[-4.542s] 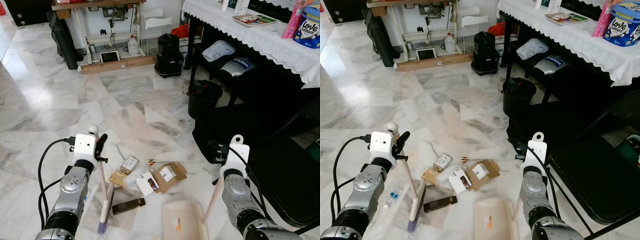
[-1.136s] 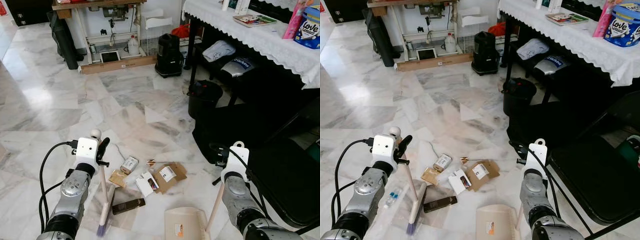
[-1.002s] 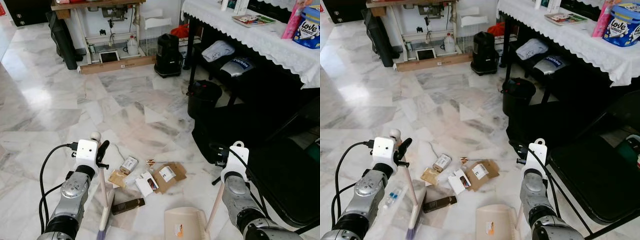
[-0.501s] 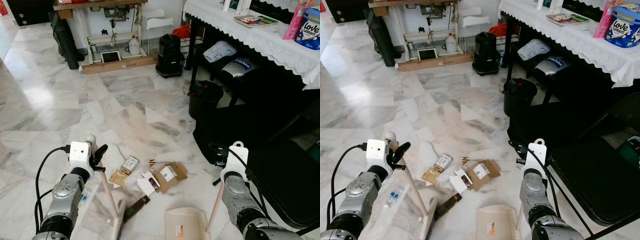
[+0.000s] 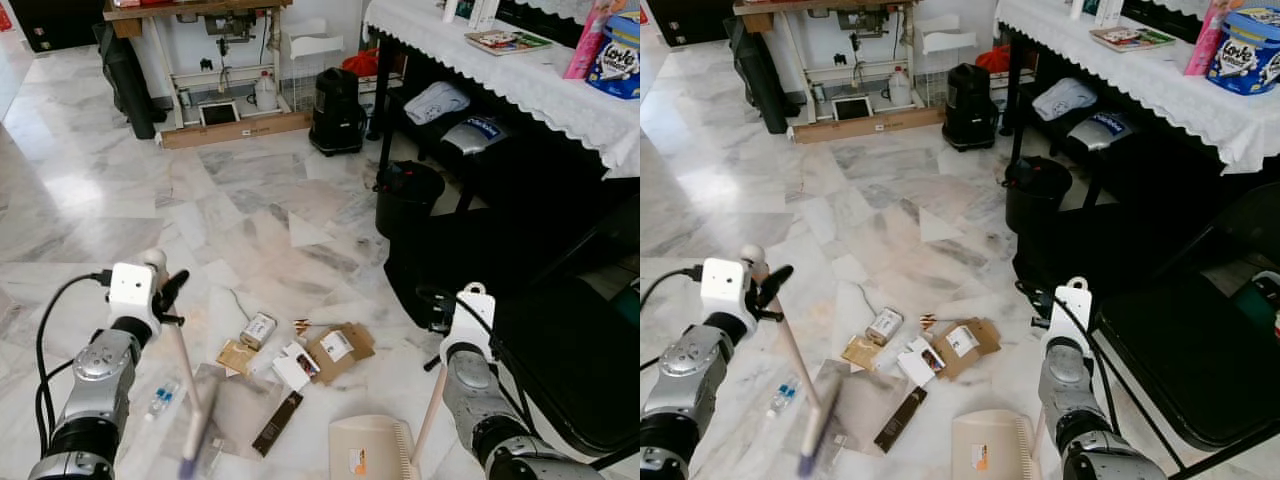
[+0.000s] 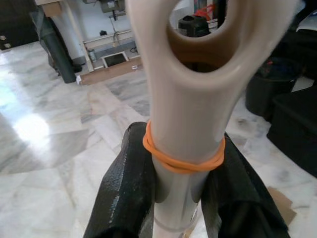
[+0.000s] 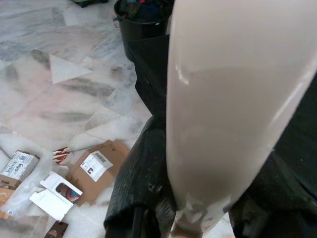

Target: Sweep floor

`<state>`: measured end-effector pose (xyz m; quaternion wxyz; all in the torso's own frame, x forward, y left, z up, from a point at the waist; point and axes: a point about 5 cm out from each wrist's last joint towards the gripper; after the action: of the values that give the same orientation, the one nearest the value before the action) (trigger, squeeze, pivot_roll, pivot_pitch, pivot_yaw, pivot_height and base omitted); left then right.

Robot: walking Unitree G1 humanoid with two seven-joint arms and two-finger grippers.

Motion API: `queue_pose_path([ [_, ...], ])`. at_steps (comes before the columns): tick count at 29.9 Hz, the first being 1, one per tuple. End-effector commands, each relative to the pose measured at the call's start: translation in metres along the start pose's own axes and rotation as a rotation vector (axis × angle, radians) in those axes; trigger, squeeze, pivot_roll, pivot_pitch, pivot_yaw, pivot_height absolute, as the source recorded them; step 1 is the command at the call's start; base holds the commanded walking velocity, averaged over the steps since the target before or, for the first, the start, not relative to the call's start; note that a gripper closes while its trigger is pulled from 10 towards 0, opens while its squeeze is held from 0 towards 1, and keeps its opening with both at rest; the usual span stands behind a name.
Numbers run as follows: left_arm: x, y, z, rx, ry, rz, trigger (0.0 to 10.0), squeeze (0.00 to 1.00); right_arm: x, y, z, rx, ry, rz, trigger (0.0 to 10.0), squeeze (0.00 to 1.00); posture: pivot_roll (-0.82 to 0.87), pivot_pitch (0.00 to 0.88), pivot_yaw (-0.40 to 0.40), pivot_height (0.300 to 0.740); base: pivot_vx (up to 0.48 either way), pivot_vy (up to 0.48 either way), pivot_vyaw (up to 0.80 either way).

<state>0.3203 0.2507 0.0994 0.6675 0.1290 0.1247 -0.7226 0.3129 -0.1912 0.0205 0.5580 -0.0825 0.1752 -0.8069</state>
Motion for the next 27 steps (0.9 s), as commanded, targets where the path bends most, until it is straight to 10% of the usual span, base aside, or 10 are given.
queue_pose_path([
  [1,0.01,0.003,0.002,0.013,-0.003,-0.028,10.0,0.0,0.004,-0.007,-0.025,-0.119,-0.024,-0.013,10.0,0.0,0.1,0.0,0.002,0.74,0.0,0.0,0.0],
  [27,0.045,0.009,-0.012,-0.026,-0.235,0.037,10.0,0.0,0.007,-0.006,-0.022,-0.094,-0.013,-0.018,10.0,0.0,0.09,0.0,-0.005,0.74,0.0,0.0,0.0],
])
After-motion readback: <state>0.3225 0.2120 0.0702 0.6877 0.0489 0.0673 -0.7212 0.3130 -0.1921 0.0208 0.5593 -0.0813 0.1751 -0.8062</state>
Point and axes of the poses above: a point about 5 cm out from each wrist's last joint towards the gripper, its own y axis pointing out of the wrist towards the gripper, its own z axis along the axis of the wrist's last joint, x = y × z, and after that the axes turned 11 degrees about y, right-handed
